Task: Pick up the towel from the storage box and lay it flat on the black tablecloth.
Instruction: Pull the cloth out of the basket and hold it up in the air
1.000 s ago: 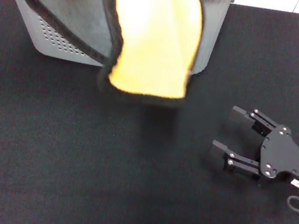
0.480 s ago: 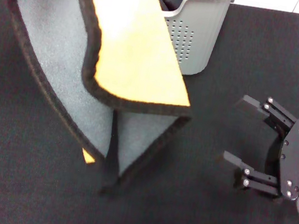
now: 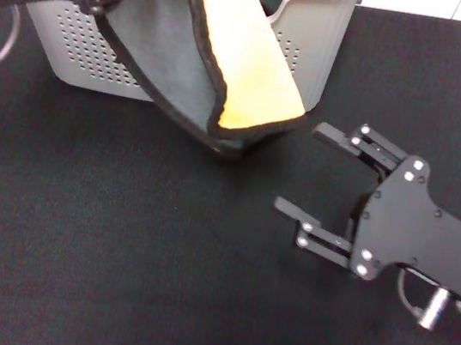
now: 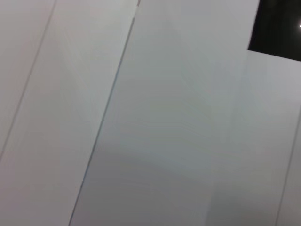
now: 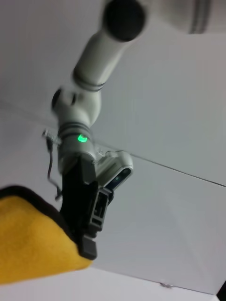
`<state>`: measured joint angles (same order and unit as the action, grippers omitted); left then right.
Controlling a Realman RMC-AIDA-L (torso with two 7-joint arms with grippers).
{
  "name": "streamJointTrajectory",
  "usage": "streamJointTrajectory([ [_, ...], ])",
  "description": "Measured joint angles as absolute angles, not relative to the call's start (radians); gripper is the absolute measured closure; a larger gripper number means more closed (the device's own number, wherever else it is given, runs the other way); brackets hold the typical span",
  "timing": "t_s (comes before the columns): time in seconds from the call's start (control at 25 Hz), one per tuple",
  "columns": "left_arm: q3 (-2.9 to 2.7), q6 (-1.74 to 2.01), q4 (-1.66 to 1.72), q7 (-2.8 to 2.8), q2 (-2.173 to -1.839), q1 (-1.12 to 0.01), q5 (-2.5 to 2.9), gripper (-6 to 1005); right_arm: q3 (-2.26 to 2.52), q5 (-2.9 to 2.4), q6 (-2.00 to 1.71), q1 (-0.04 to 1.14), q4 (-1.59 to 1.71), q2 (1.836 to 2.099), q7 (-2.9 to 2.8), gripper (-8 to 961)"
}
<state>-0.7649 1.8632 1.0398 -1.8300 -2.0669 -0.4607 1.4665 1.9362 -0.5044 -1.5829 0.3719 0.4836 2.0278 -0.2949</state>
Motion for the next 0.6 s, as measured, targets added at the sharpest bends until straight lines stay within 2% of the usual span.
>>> streamJointTrajectory([
  [0.24, -0.764, 1.833, 0.989, -1.767, -2.086, -0.45, 1.471, 990, 2.135, -0.254, -1.369, 0.333, 0.609, 2.028, 0.0, 246],
  [0.6, -0.767, 1.772, 0.917, -1.708, -2.088, -0.462, 1.464, 989, 2.396, 0.04, -1.262, 0.341, 0.712, 2.028, 0.402, 245],
])
